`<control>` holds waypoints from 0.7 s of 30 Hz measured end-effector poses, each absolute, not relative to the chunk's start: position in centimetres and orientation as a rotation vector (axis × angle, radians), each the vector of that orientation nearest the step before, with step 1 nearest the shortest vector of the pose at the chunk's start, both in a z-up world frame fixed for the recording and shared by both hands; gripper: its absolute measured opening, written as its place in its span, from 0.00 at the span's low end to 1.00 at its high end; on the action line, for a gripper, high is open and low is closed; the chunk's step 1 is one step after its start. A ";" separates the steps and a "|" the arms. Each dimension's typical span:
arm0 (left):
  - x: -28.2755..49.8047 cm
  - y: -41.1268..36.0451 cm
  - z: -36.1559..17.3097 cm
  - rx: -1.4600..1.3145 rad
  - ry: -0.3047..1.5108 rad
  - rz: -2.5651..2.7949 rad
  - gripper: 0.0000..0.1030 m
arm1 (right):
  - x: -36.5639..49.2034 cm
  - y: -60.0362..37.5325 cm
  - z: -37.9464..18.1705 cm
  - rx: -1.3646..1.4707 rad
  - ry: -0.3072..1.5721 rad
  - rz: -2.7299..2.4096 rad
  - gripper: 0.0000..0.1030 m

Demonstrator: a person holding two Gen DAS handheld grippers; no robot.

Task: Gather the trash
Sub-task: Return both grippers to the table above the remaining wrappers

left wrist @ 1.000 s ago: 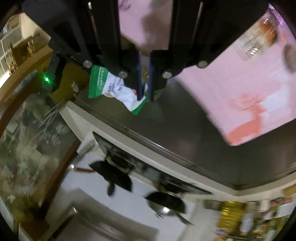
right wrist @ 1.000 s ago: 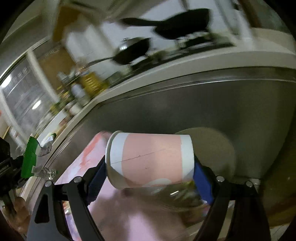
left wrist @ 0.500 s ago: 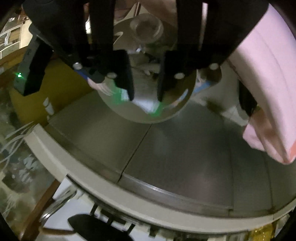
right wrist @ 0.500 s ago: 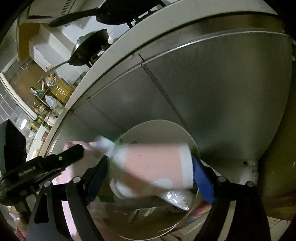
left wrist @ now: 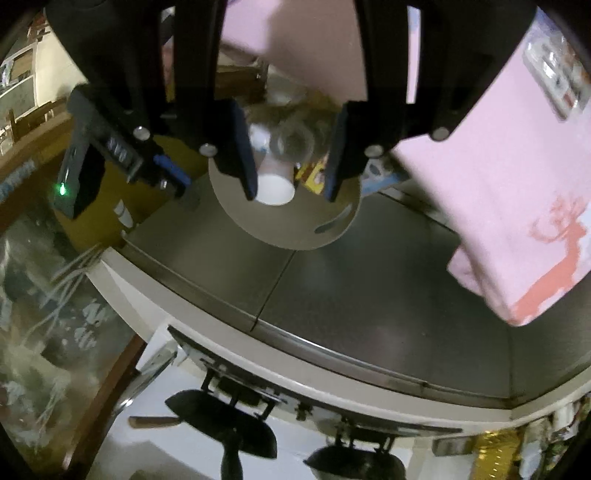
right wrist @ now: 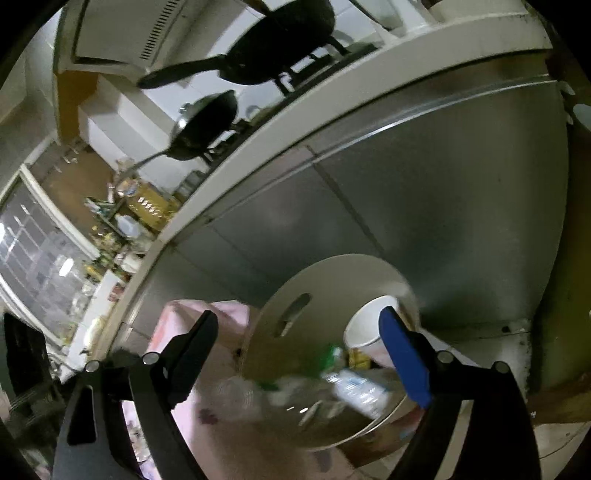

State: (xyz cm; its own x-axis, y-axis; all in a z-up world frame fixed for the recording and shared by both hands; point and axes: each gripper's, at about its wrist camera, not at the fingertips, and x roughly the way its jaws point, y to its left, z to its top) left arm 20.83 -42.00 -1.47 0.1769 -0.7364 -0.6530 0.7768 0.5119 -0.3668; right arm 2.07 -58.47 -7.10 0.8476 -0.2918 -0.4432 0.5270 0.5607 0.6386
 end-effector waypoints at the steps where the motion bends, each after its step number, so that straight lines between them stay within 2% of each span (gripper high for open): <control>1: 20.4 -40.9 -1.4 0.051 0.883 -1.064 0.34 | 1.9 -57.7 -6.6 0.846 0.295 -0.476 0.83; 10: 16.9 -30.2 -1.2 0.089 0.792 -0.864 0.34 | 2.6 -50.6 -3.5 0.791 0.290 -0.324 0.83; 21: 15.5 -19.7 -1.3 0.126 0.732 -0.582 0.34 | 5.7 -40.9 -2.9 0.701 0.413 -0.166 0.83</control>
